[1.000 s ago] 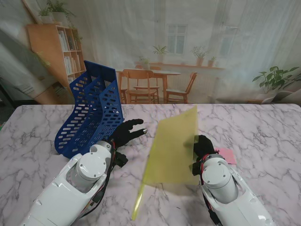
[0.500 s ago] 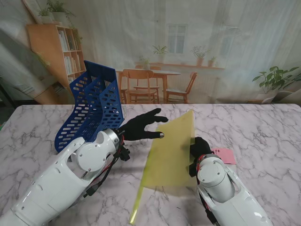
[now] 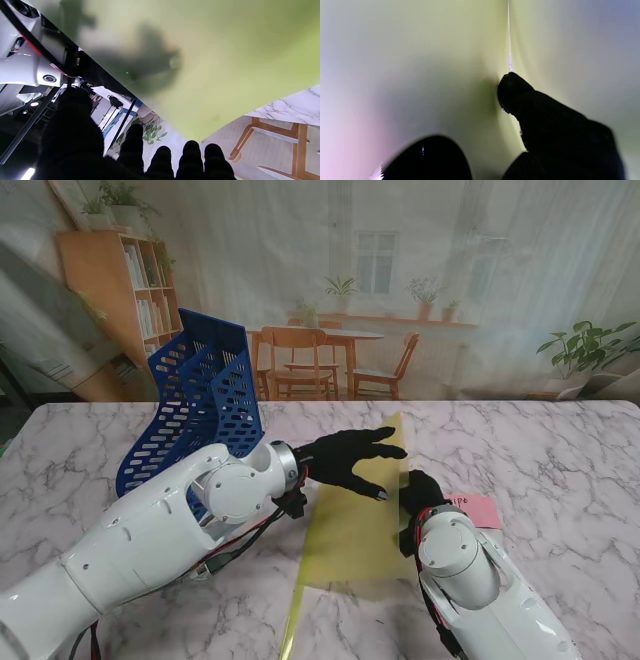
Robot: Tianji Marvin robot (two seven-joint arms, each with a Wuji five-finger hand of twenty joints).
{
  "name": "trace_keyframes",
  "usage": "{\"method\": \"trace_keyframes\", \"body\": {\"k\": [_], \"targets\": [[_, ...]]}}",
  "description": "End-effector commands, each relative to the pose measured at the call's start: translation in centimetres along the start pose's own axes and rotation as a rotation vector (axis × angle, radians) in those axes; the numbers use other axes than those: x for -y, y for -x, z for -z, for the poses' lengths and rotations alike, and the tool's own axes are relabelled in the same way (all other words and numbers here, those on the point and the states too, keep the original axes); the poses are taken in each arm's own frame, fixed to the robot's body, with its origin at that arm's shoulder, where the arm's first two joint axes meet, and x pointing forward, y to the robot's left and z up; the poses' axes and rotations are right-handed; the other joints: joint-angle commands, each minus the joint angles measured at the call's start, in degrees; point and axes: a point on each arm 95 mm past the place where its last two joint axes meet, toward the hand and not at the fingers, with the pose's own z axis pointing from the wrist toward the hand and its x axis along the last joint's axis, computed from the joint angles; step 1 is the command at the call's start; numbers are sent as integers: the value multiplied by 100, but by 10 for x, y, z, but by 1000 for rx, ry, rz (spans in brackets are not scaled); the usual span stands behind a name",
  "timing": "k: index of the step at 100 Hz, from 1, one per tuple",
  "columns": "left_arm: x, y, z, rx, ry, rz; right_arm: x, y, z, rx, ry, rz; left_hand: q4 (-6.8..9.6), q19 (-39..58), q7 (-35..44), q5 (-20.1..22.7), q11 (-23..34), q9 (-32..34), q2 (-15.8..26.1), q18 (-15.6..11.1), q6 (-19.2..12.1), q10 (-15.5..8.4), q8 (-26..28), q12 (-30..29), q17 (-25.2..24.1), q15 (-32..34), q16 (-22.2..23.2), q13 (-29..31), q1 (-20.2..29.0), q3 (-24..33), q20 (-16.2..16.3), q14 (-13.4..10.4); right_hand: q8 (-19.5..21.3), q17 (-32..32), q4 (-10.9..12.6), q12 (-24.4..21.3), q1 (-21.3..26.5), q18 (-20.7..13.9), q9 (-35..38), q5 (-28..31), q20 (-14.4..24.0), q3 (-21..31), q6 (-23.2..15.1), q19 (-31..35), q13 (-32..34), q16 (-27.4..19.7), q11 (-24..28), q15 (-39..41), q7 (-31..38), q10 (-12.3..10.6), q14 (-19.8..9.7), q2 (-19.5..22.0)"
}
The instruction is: Open the sliding file folder, put the receipt in and insert it into the document holder
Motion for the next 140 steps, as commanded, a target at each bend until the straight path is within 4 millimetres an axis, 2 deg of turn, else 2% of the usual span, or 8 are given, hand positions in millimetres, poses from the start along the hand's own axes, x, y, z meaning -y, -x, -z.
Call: {"method": "trace_keyframes", "body": {"k": [1,27,48,66,94,114,127,140], "targets": [[6,-3,-8,4,17,3,2,1,1,0,-10,2,-53,-277,-170,-315,-92,-253,-129,-261,-155,-131,-99,-109,-80,-232,-81,-262,-171,-124,102,-223,65,163,-3,37,300,191,239,58,46,245,-211,213,78,5,221,264,192,147,51,2],[7,0,-28,21,80,-55,3,1,1,-7,-25,9,-51,-265,-100,-174,-77,-247,-242,-290,-218,-204,-111,-152,-107,-359,-83,-287,-196,-105,145,-288,68,154,1,34,304,199,233,59,37,239,-235,208,78,-12,217,247,189,145,43,1],[9,3,-30,34,100,-143,3,1,1,-5,-24,2,-69,-253,890,726,-72,-244,-254,-374,-35,-252,642,-167,-133,-486,-51,-299,-321,-99,244,-329,72,144,1,32,305,197,225,61,30,235,-248,204,76,-24,215,230,189,143,40,9],[10,9,-21,46,114,-188,2,2,2,-6,-14,-8,-69,-232,1415,1176,-16,-211,-324,-409,47,-259,1104,-68,-107,-475,-27,-294,-285,-78,282,-332,77,128,1,32,308,195,211,49,22,222,-266,192,74,-38,214,205,185,137,46,26],[12,15,-9,28,136,-279,0,2,2,-3,-6,-16,91,-170,2103,1372,165,-64,-414,-496,-199,-384,1484,634,-20,-287,49,-204,1043,354,307,-467,83,123,5,34,314,191,202,46,16,216,-267,189,82,-42,218,200,181,141,29,31],[8,13,-14,12,156,-319,3,0,1,2,-19,-20,244,4,1215,967,489,135,-259,-561,-476,-515,581,617,21,-28,0,-65,1768,702,286,-630,92,123,5,38,314,191,202,39,14,219,-262,190,78,-42,226,199,186,148,37,32],[4,12,-18,6,156,-334,4,0,2,5,-21,-21,312,261,1481,1305,594,184,-132,-632,-568,-569,633,542,-46,39,-56,-41,2096,1040,286,-674,92,122,4,39,315,193,185,37,12,219,-262,189,76,-46,227,190,186,149,47,38],[1,13,-22,-3,136,-346,4,0,2,6,-20,-26,-6,546,2544,1830,935,307,-572,-707,-528,-569,1453,641,-33,214,-32,13,2276,916,62,-711,90,115,5,40,318,202,182,30,9,222,-246,182,77,-46,232,191,179,157,52,39]]}}
